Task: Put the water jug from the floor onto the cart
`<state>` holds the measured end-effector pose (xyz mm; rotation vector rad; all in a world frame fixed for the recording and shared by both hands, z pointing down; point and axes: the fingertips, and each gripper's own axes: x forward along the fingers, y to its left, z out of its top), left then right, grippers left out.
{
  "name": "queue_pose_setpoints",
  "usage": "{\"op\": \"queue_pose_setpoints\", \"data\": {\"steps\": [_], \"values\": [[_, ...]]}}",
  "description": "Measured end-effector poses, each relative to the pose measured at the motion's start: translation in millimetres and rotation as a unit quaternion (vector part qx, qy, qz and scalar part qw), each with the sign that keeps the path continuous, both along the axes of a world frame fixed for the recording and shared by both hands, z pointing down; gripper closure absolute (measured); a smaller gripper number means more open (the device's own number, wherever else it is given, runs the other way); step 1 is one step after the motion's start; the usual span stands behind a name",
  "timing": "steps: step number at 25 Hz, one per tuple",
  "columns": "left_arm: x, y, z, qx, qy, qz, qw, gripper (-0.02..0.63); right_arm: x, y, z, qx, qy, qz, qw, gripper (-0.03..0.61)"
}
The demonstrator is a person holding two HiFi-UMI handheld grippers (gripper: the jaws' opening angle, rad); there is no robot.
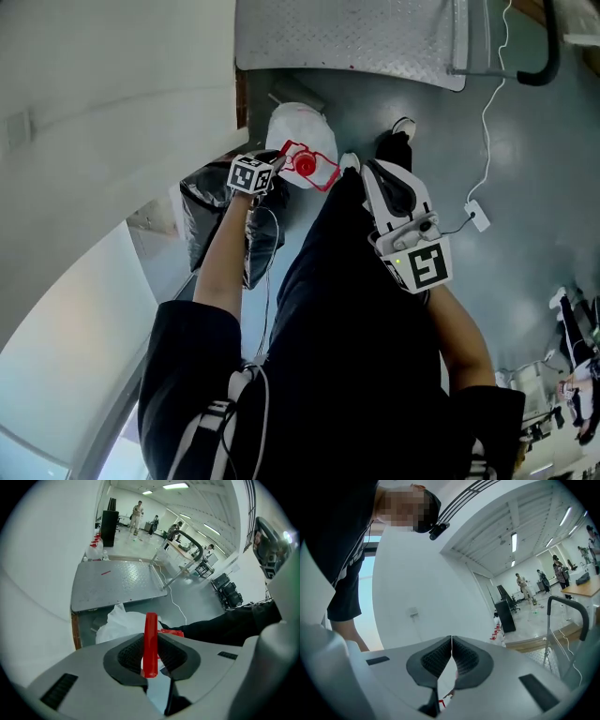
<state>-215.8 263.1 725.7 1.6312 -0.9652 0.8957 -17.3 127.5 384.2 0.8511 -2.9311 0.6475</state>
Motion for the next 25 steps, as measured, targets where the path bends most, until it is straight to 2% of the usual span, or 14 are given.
{"op": "queue_pose_setpoints", "data": {"steps": [4,9,14,18,25], "values": [[23,-40,-21,-0.002,0.003,-0.004,1.0000,0.523,31,-46,-6,0.003,-0.004,0.005,1.000,0.561],[37,-119,-45,0.030,0.000,-0.021,0.9993,0.523,60,-102,-7,0.004,-0.011,0.003,1.000,0.561],[75,-201,-59,0.057,0.011,-0.071,0.9958,0.523,96,-157,-15,0.020,-0.013,0.002,1.000,0.561],[103,-258,-61,0.070,0.028,-0.090,0.9931,0.523,114,-188,-21,0.026,-0.018,0.025,0.999,0.561],[134,-349,-70,0.093,0.067,-0.089,0.9894,0.523,128,-235,-35,0.038,-0.003,0.078,0.996,0.561]]}}
